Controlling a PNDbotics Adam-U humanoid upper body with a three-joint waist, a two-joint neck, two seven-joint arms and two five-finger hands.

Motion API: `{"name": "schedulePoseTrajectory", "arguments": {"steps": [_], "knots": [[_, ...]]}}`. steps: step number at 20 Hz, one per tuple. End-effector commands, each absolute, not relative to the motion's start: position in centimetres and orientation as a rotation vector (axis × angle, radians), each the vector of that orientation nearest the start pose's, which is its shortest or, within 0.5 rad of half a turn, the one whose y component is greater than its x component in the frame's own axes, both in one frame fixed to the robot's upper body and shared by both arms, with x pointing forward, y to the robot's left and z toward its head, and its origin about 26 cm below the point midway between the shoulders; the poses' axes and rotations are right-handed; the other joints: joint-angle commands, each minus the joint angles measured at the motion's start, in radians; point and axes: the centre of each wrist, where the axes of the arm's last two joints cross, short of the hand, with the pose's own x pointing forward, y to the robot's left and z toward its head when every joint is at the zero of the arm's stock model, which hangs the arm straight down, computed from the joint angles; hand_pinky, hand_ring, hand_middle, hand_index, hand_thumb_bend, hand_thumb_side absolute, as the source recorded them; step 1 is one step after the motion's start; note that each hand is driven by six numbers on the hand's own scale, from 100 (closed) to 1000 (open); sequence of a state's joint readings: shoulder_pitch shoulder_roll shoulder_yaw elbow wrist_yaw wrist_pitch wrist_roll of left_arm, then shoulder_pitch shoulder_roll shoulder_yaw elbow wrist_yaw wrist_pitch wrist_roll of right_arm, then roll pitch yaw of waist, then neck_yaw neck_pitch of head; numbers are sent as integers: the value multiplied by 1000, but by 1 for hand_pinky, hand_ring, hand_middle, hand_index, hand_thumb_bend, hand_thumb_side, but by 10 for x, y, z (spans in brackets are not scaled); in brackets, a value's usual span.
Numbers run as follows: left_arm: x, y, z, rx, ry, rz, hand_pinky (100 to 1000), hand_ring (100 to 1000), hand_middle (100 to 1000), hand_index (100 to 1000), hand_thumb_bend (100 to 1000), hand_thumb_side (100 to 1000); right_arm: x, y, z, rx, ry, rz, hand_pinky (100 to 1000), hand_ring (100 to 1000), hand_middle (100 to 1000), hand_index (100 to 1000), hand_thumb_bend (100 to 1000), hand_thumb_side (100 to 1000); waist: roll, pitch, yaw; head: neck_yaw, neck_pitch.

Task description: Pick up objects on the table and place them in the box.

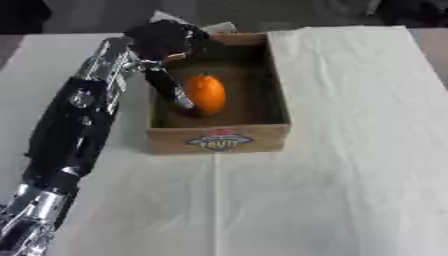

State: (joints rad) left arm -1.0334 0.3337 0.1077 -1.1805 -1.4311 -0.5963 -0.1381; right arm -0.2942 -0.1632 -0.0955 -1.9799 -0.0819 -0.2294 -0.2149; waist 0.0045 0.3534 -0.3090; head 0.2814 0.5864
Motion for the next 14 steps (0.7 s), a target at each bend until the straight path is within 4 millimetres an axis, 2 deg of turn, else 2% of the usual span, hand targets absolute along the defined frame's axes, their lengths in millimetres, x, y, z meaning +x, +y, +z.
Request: {"name": "schedulePoseTrajectory", "arguments": {"steps": [1, 2, 5, 6, 8, 14], "knots": [[445, 255, 324, -1655, 2405, 1607, 504, 804, 730, 910, 670, 1000, 300, -263, 193, -115, -2519, -157, 858, 884, 528, 764, 100, 899, -2, -32, 7, -12, 0], [439, 256, 327, -1616, 2493, 1510, 486, 790, 707, 884, 577, 1000, 299, -265, 192, -124, -2517, -158, 858, 884, 528, 764, 100, 899, 0, -36, 14, -20, 5], [419, 262, 335, -1475, 2697, 1252, 438, 750, 662, 839, 479, 1000, 298, -269, 191, -156, -2507, -164, 859, 886, 528, 764, 100, 900, 8, -47, 42, -53, 23], [413, 265, 337, -1435, 2751, 1181, 438, 750, 662, 839, 479, 1000, 298, -270, 191, -163, -2504, -165, 859, 886, 528, 764, 100, 900, 10, -50, 48, -62, 26], [400, 272, 338, -1360, 2874, 1033, 381, 701, 608, 791, 354, 996, 298, -271, 191, -175, -2502, -164, 858, 883, 528, 764, 100, 900, 10, -57, 65, -88, 34], [367, 289, 324, -960, 3298, 777, 305, 635, 552, 707, 139, 932, 296, -276, 190, -201, -2497, -174, 857, 880, 529, 763, 100, 899, 7, -74, 112, -149, 56]]}}
